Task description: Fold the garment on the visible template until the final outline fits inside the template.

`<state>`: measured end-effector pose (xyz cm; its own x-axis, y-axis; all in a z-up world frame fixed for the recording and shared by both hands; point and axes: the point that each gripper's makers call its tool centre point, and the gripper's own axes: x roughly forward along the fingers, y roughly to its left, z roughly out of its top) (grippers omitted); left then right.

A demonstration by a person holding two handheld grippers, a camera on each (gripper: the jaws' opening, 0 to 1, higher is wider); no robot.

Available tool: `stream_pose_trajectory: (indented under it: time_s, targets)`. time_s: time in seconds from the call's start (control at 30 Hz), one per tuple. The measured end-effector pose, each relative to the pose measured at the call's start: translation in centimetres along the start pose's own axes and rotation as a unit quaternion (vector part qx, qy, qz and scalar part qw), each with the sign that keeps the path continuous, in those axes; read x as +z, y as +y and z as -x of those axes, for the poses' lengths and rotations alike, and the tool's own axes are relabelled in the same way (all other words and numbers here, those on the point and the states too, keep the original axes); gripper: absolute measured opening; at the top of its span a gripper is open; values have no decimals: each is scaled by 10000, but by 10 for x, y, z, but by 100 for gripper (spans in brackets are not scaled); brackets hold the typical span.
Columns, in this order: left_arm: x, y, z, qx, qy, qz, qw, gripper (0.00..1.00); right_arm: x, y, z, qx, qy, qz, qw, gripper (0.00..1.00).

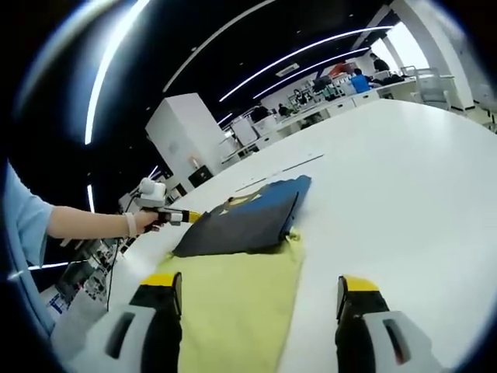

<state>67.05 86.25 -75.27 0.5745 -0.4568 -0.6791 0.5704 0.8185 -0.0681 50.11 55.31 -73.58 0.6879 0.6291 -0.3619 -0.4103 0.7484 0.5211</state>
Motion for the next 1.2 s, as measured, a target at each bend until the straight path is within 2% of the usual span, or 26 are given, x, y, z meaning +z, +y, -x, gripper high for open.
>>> stream_pose_trajectory:
  time_s: [0.03,0.1,0.13,0.23,0.33,0.37,0.6,0.77,0.8,0.83,0.9,1.2]
  targets:
    - [-1,0,0,-1,21,-128,9999,0,0,0,0,4,1,-2,10000,82]
    - [-3,-2,-2,67,135,-684,9975,0,0,1,-1,16,5,-11,10000,82]
    - [-8,-4,-4,112,283,-670,9973,4,-1,2,-2,20,16,-4,10000,82]
    - [-5,-7,-7,89,185,-447,9988,16,-2,2,-3,38,29,-4,10000,82]
    - [2,1,-9,331,89,-475,9983,29,-2,4,-3,50,38,-20,10000,82]
    - [2,0,-9,299,90,-484,9983,30,-2,4,-3,48,35,-9,10000,82]
    - [-3,-5,-14,174,237,-435,9986,17,-1,0,-1,8,21,-33,10000,82]
    - [0,-5,-15,150,160,-350,9991,13,0,0,0,-2,12,-27,10000,82]
    - [0,-4,-15,150,161,-320,9992,9,0,0,0,-2,12,-37,10000,82]
    - [0,-5,-15,147,171,-301,9993,0,0,-1,0,-3,4,-41,10000,81]
    - [0,-5,-15,147,172,-358,9991,0,0,-2,0,-15,-4,-47,10000,81]
    - [1,-4,-14,179,151,68,9997,0,0,-1,1,-16,8,-40,10000,81]
